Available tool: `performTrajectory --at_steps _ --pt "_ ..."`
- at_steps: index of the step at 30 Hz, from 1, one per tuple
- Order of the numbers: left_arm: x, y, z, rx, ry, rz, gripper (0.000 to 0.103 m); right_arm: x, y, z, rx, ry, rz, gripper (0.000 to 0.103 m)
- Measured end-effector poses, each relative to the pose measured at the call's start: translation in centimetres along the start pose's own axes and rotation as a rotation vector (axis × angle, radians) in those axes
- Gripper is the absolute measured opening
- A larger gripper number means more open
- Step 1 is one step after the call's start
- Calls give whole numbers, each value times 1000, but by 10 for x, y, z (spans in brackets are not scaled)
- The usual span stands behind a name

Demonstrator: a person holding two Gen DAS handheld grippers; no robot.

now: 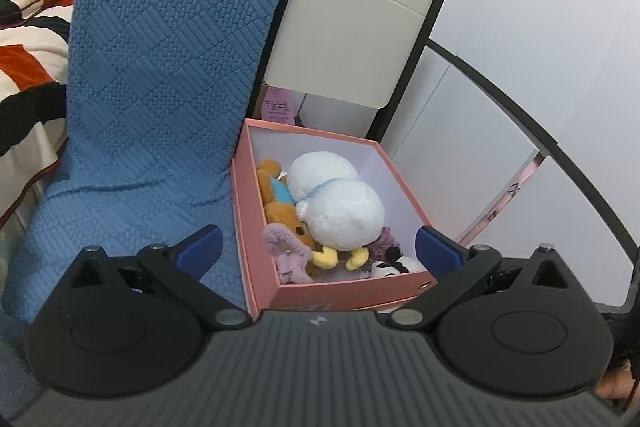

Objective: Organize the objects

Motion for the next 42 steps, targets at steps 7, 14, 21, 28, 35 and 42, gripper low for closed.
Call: performTrajectory --at_steps 7,14,21,28,35,42 --pt "-2 2 -1 -6 12 -7 103 -5 0 0 -1 16 -6 91" --pt "-2 2 -1 -6 12 -9 103 -7 0 0 -2 16 -3 91" --pt "-5 4 -3 8 25 -15 103 -9 0 1 -7 25 -9 91" --pt "-7 5 -4 13 25 -22 103 -8 -2 2 -14 21 -7 91" --pt "-3 5 -2 9 8 -20 103 -9 -2 2 -13 21 -6 91" --pt "-1 5 0 7 -4 -27 103 -8 -3 3 -22 16 -9 91"
Point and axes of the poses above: each gripper's, at about its wrist camera, not at the fingertips, and y roughly against the way its jaws point, x to its right, z to its underside, the point moved 3 cm from there along -y, roughly the way its jaws point, and after that the axes turned 10 degrees about x, right-handed, at the moved point
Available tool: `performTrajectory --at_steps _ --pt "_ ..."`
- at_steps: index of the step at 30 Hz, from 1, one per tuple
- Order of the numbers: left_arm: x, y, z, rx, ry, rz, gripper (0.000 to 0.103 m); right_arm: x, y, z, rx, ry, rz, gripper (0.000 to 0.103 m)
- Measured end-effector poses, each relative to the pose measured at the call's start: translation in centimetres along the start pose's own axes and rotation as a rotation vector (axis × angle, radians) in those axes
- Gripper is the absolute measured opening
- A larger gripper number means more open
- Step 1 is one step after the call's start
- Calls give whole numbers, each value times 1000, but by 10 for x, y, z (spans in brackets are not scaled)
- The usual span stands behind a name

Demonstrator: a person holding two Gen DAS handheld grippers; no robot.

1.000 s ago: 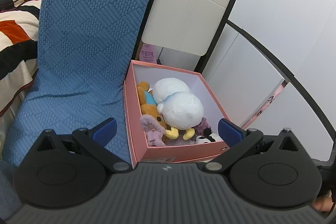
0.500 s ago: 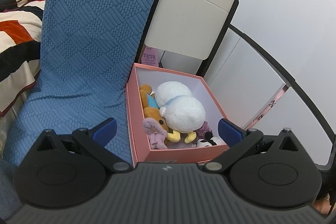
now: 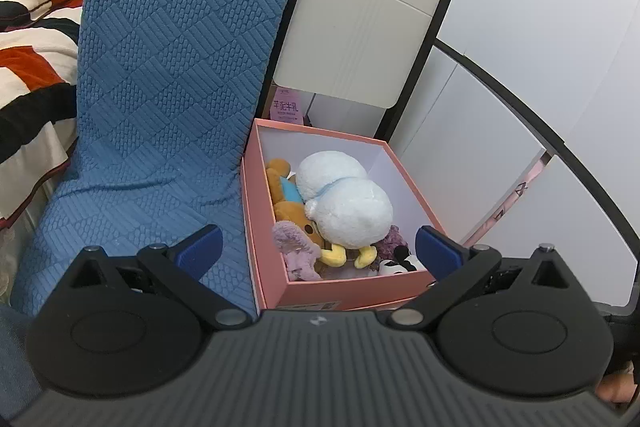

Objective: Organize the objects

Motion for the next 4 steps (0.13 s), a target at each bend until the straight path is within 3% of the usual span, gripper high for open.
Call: performTrajectory --at_steps 4 --pt "1 1 1 2 -16 2 103 1 -1 0 -2 -2 -1 91"
Point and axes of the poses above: each gripper's, at about its wrist camera, not at the fingertips, and y roughly against the way its jaws point, x to its right, z to its underside, the point moved 3 cm from there along -y, roughly the way its jaws point, and after that the axes turned 10 degrees about x, right-handed, at the moved point
